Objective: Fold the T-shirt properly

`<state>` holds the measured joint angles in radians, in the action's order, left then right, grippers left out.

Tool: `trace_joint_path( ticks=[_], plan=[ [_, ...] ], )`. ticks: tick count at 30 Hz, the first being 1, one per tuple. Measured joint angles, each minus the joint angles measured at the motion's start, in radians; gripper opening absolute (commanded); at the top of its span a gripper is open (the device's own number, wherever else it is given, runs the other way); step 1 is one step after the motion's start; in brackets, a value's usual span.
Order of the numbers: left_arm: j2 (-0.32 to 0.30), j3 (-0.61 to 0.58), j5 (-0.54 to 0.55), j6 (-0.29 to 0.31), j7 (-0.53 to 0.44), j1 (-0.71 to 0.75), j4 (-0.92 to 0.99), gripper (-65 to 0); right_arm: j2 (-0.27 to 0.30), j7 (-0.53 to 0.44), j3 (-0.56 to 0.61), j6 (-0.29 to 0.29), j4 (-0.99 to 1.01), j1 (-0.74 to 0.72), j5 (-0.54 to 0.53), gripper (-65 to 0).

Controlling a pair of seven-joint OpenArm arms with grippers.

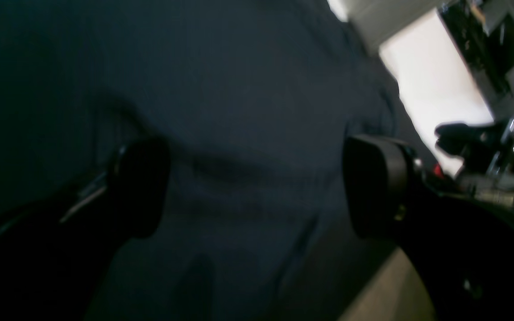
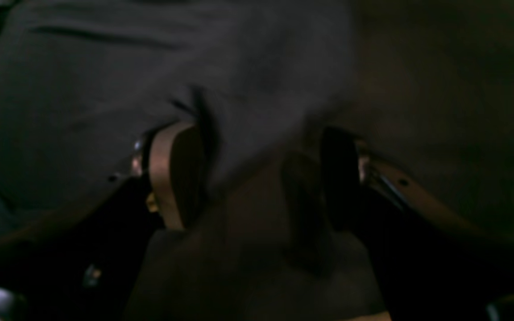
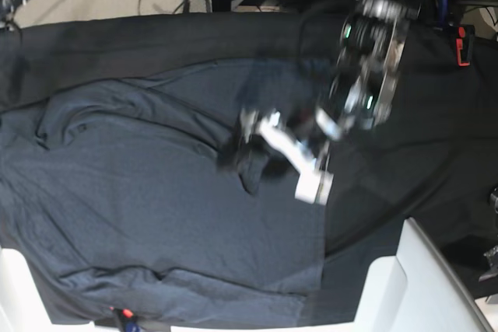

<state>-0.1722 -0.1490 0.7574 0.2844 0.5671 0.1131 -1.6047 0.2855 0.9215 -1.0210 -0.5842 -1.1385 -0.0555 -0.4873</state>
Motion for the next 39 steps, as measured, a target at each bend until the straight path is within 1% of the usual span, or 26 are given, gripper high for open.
trace_joint_path(
  ticks=[3, 4, 6, 7, 9, 10, 12, 13, 16, 17, 18, 23, 24, 25, 28, 30, 33, 39],
  plan=[
    [0.002, 0.098, -0.003, -0.006, -0.005, 0.13, -0.027, -7.2, -0.006, -0.004, 0.004, -0.003, 0.051, -0.006, -0.009, -26.1],
    [0.0, 0.135, -0.003, -0.004, -0.002, 0.171, -0.028, -9.4, -0.005, -0.031, 0.004, -0.006, 0.089, -0.017, -0.01, -26.1],
    [-0.003, 0.183, -0.01, -0.013, -0.003, 0.239, -0.025, -18.1, 0.003, -0.108, 0.004, -0.013, 0.188, -0.035, -0.011, -26.1],
    [-0.003, 0.207, -0.008, -0.008, -0.002, 0.271, -0.025, -24.0, 0.003, -0.137, 0.004, -0.034, 0.234, -0.038, -0.008, -26.1],
    [-0.002, 0.236, -0.006, -0.005, -0.002, 0.321, -0.026, -35.9, 0.002, -0.158, 0.004, -0.098, 0.303, -0.041, 0.0, -26.4],
    [0.0, 0.248, -0.003, -0.001, -0.002, 0.341, -0.026, -41.0, 0.002, -0.163, 0.004, -0.102, 0.327, -0.042, -0.003, -26.4],
    [0.003, 0.266, -0.003, 0.0, -0.002, 0.371, -0.026, -46.2, 0.0, -0.191, 0.004, -0.105, 0.356, -0.054, -0.006, -26.4],
    [0.002, 0.269, -0.003, -0.001, -0.003, 0.382, -0.026, -47.1, 0.003, -0.198, 0.004, -0.105, 0.374, -0.066, -0.004, -26.4],
    [0.003, 0.268, -0.001, 0.0, -0.004, 0.41, -0.027, -46.2, 0.005, -0.265, 0.004, -0.106, 0.431, -0.09, -0.01, -26.3],
    [0.005, 0.265, -0.001, 0.0, -0.003, 0.421, -0.026, -44.3, 0.005, -0.279, 0.004, -0.106, 0.443, -0.092, -0.011, -26.3],
    [0.006, 0.265, 0.0, 0.002, -0.003, 0.43, -0.025, -42.0, 0.006, -0.294, 0.004, -0.104, 0.451, -0.09, -0.011, -26.3],
    [0.003, 0.266, 0.0, 0.0, -0.003, 0.475, -0.023, -25.3, 0.01, -0.347, 0.004, -0.029, 0.478, -0.096, -0.031, -26.3],
    [0.003, 0.266, 0.0, 0.0, -0.002, 0.478, -0.023, -22.7, 0.01, -0.346, -0.008, -0.025, 0.478, -0.097, -0.03, -26.4],
    [0.003, 0.266, 0.0, 0.0, -0.003, 0.481, -0.023, -21.4, 0.008, -0.343, -0.033, -0.016, 0.478, -0.099, -0.03, -26.4],
    [0.003, 0.268, 0.0, 0.0, -0.003, 0.48, -0.023, -20.7, 0.009, -0.34, -0.131, 0.001, 0.478, -0.095, -0.026, -26.4],
    [0.003, 0.271, 0.0, 0.0, -0.003, 0.481, -0.025, -20.7, 0.011, -0.346, -0.17, 0.006, 0.48, -0.087, -0.026, -26.1],
    [0.003, 0.272, 0.0, 0.0, -0.003, 0.48, -0.026, -20.7, 0.038, -0.346, -0.163, 0.046, 0.495, -0.084, -0.029, -26.1],
    [0.005, 0.27, 0.0, 0.001, -0.003, 0.48, -0.026, -20.7, 0.07, -0.356, -0.162, 0.053, 0.566, -0.123, -0.026, -26.1]
  ],
)
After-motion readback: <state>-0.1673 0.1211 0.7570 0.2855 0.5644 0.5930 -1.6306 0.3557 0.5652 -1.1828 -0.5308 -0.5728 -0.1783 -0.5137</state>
